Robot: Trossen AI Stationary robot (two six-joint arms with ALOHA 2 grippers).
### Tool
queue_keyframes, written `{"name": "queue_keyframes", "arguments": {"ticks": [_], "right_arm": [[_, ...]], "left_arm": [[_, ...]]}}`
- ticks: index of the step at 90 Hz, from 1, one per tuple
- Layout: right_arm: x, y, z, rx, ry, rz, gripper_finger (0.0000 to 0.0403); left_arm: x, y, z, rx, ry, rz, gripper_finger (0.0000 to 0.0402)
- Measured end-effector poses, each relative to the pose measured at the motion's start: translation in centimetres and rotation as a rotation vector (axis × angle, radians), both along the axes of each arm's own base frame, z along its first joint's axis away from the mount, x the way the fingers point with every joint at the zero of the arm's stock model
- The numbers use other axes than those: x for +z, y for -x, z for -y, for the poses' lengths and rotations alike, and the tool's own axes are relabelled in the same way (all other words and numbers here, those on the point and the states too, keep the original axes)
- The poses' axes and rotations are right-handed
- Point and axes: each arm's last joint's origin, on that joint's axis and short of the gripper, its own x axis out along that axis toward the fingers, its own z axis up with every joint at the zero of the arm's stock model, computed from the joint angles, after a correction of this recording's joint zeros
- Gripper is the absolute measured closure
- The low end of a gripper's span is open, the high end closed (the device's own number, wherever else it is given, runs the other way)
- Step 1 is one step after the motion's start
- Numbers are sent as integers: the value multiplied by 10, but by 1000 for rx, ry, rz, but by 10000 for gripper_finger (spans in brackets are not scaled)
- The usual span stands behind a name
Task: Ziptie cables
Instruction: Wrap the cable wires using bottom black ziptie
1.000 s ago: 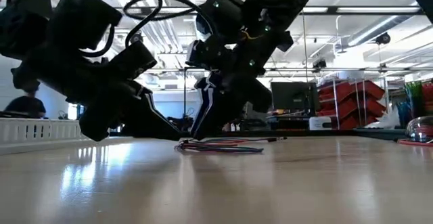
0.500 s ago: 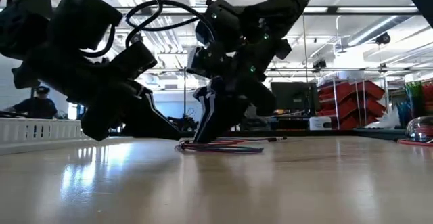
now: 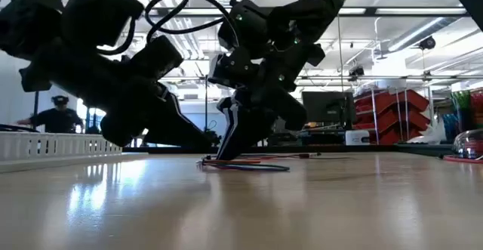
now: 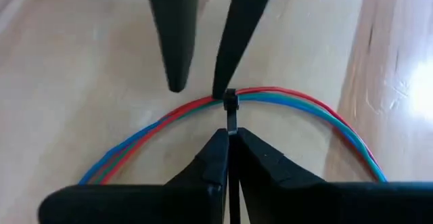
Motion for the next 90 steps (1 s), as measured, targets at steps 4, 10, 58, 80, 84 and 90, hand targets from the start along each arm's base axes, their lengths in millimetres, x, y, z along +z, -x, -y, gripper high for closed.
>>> {"name": "queue_keyframes", "arguments": {"ticks": [4,10,58,80,84,90], "right_arm": [[0,0,0,0,0,0,398],[0,0,0,-1,0,0,399],[0,0,1,-26,5,0,402],[0,0,1,-28,11,1,402],[0,0,1,-28,11,1,403],[0,0,1,-28,11,-1,403]], "left_arm": [[-1,0,-1,24,0,-12,311],[-1,0,-3,71,12,-11,293],[0,-7,-10,100,57,-60,340],[0,-11,-15,111,71,-58,358],[-1,-14,-16,99,85,-62,355],[-3,-17,-18,89,101,-71,352]]}}
